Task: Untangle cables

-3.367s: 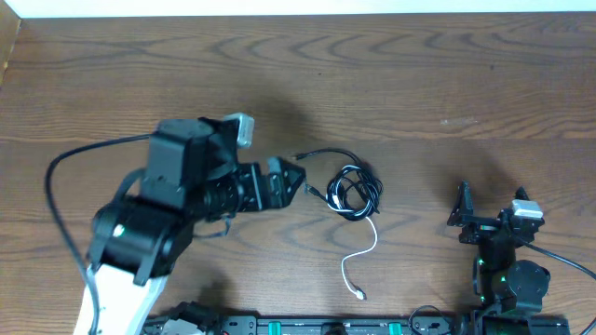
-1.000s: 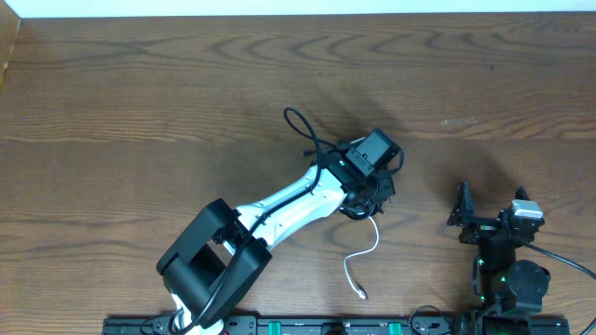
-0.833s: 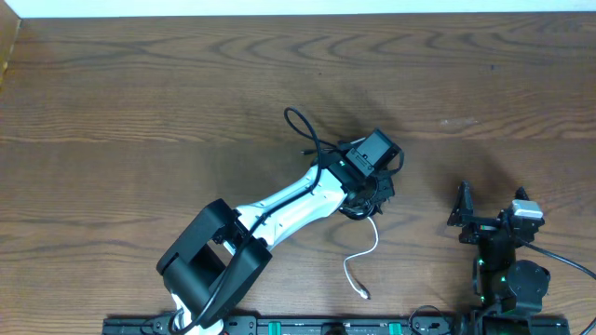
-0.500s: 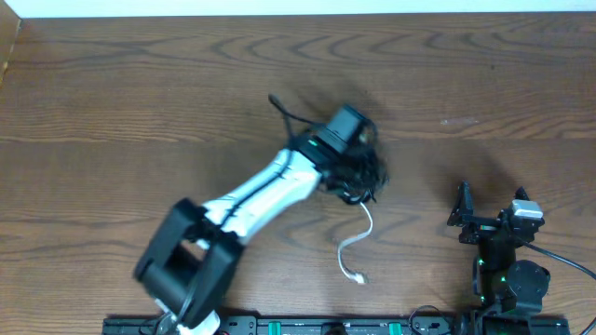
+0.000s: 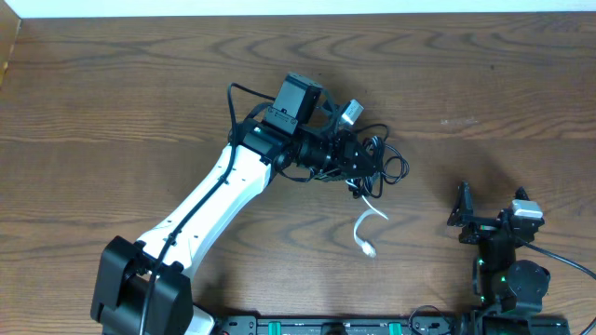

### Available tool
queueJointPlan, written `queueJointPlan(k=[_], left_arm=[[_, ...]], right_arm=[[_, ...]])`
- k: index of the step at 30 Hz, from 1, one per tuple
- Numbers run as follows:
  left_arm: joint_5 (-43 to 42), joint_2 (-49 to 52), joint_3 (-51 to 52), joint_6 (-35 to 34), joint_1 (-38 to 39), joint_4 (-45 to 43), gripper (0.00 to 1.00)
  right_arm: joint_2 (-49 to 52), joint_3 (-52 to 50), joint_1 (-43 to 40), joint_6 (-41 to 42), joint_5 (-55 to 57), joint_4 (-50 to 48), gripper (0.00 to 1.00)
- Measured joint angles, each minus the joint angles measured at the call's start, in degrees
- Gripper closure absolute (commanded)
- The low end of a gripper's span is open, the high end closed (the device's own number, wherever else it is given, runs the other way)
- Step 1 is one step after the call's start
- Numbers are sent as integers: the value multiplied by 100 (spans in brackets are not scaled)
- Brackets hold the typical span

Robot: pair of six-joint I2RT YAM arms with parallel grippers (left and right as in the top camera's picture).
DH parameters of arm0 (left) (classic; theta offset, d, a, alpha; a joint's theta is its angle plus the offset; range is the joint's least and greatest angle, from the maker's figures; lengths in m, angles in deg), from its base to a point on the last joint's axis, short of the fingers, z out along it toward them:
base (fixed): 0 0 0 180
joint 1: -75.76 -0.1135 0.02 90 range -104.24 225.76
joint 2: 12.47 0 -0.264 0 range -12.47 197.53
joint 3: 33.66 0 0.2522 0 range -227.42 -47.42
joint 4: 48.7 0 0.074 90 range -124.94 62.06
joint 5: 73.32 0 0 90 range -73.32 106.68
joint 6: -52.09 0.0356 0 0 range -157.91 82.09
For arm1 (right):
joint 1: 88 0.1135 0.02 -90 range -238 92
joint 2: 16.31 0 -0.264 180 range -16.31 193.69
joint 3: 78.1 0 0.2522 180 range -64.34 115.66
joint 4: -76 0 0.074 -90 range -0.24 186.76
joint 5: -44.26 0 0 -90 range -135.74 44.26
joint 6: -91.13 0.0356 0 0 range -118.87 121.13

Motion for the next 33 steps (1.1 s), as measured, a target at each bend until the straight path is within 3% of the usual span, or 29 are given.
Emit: queueJointPlan(k=[3,5,11,14,18,21,24,26,33], left_arm=[[-31,0,0,-260,0,2,92],[245,0,0,-820,4,76,92],[1965,-2,-2,-3696,0,863,83],[2730,-2,-2,-4861,22,918,66],[3501,-2,-2,-5560,120,903,12],[4033,-2,-2,-5821,256,903,9],[4566,0,-2,-5519,391,903,9],[4863,-2,-2,-4892,455,901,9],[5816,-2,-2,-874,494,1137,9]], right_arm=[[0,0,0,0,0,-2,1],[0,0,0,0,0,-2,1],[0,0,0,44,-28,-4,1],[0,0,0,400,-105,-7,1],[0,0,0,1534,-208,-15,1],[0,0,0,2470,-343,-31,1],[0,0,0,2994,-431,-37,1],[0,0,0,3182,-476,-39,1],[0,0,0,3471,-1095,-96,1]])
